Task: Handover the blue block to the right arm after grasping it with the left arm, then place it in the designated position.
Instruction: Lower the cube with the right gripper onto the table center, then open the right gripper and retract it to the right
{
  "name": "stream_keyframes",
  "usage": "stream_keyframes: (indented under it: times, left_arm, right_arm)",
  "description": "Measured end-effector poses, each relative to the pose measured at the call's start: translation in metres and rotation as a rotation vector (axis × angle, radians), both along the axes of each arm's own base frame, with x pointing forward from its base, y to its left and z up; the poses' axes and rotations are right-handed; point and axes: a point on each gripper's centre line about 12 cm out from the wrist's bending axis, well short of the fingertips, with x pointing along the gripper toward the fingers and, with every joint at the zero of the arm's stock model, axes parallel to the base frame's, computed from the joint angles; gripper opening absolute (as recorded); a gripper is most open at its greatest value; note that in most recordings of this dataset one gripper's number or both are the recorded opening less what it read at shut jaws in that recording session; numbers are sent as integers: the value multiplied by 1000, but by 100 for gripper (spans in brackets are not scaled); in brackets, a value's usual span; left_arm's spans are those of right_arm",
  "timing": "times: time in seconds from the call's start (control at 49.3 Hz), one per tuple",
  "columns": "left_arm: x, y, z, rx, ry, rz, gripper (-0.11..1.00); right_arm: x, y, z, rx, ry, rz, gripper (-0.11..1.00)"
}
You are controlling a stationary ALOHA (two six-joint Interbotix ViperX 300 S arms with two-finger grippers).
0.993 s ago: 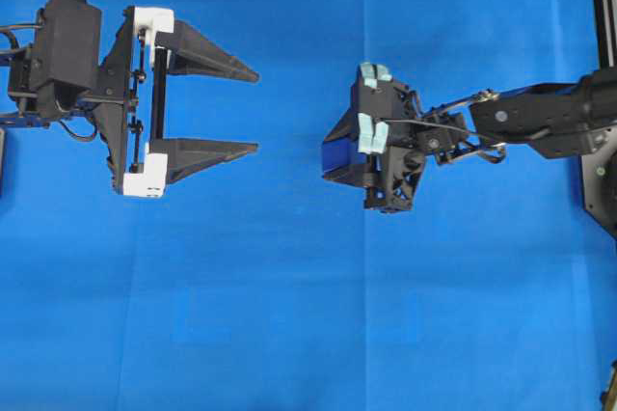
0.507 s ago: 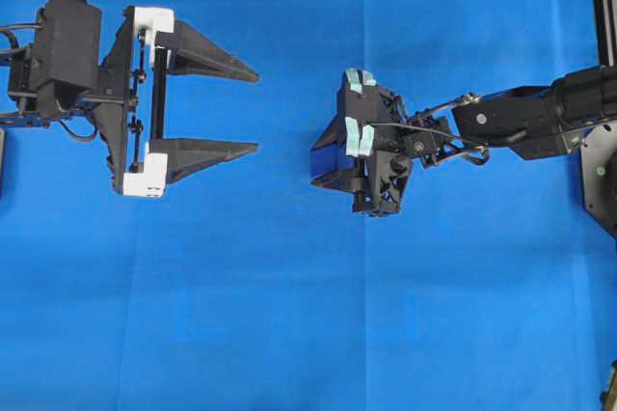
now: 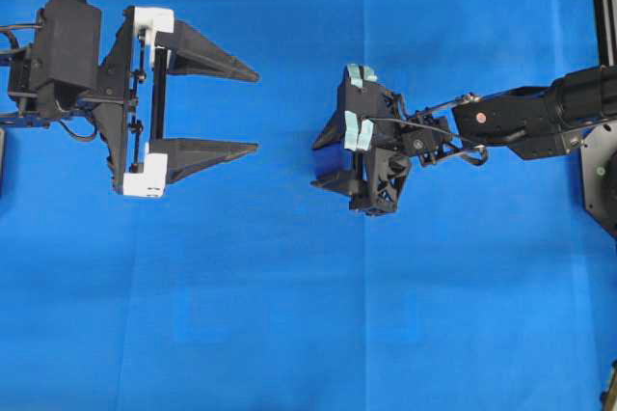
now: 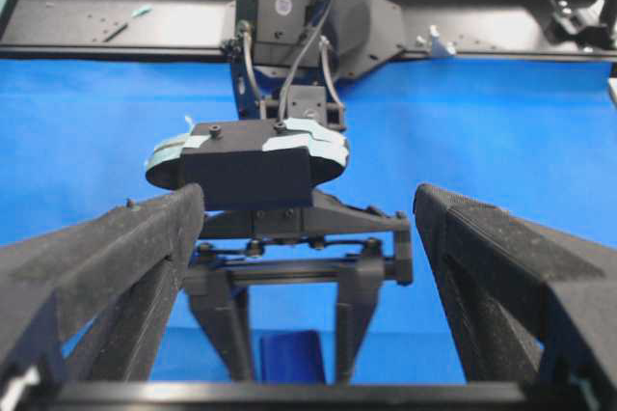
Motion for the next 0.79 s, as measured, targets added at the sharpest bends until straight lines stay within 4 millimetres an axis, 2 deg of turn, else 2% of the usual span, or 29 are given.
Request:
stream_keyframes:
  times: [0.041,0.182,0.385,0.567,0.79]
  left_arm:
    - [0,1,1,0,-2,2,93]
    - [0,1,0,0,0,2,93]
    - [0,1,0,-1,0,2,93]
    - [0,1,1,0,-2,2,93]
    - [0,1,1,2,-2,1,93]
  right_arm:
    - [0,-1,0,1,0,-3,89]
    - [1,0,0,2,-2,-2,77]
    - [0,-1,6,-1,-12,-7,78]
    - [-3,-2,31,-25,-32,-22,78]
    - [-16,3,73,-82,-35,-47,78]
